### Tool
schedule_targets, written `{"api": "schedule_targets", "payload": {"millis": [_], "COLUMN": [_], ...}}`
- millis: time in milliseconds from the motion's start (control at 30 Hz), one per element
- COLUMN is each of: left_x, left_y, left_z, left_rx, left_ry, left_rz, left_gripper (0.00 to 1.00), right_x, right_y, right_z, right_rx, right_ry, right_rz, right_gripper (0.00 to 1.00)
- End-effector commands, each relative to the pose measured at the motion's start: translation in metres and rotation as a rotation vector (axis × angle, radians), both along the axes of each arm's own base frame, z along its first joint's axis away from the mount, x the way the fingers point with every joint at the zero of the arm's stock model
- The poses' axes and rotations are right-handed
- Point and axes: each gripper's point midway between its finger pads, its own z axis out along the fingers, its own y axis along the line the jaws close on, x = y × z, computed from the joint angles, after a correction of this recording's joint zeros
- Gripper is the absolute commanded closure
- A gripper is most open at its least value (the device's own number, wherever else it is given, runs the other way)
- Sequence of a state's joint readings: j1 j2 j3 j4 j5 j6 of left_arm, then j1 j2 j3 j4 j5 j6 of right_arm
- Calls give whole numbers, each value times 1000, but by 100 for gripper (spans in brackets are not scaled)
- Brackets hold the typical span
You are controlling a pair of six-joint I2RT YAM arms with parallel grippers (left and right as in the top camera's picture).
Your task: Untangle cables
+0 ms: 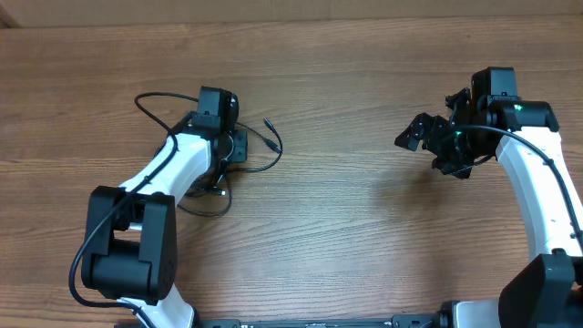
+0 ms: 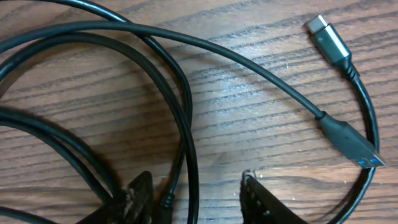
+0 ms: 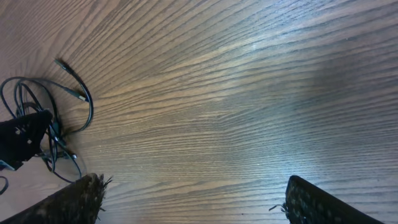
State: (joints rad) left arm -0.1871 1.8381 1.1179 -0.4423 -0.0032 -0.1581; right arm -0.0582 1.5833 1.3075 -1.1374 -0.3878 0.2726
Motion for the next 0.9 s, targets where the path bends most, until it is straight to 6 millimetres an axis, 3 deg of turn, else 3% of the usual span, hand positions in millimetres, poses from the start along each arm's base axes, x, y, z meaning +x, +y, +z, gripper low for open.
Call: {"api": "schedule_targets", "payload": {"millis": [0,200,333,400,433,500,633,833,867], "left_x": [-2,-4,-10,-9,-7,-1,20,26,21], "left_y": [2,1,5,5,5,2,-27,-127,-152], "left_z": [-7,-29,-41,-35,-29,-11,54,182,216], "left_rx": [43,69,92,92,91,82,-37,-402,-488], "left_ry": [-4,32,70,70,65,49,-12,-123,-158], "left_rz": [23,18,22,22,22,21,-32,-291,-361], "left_gripper": [58,60,86,96,96,96,96,96,96], "right_x": [1,1,-2,-2,-2,-1,2,2,2], "right_y": [0,0,0,1,1,0,0,1,3], "right_z": [0,0,-1,-1,-1,-1,0,0,1], "right_rx": [-8,-8,-8,-7,-7,-8,-7,-3,9], "right_ry": [-9,-7,3,6,5,1,-11,-13,-14], "right_rz": [14,14,14,14,14,14,13,15,18], "right_gripper": [8,8,8,8,8,8,8,8,8]}}
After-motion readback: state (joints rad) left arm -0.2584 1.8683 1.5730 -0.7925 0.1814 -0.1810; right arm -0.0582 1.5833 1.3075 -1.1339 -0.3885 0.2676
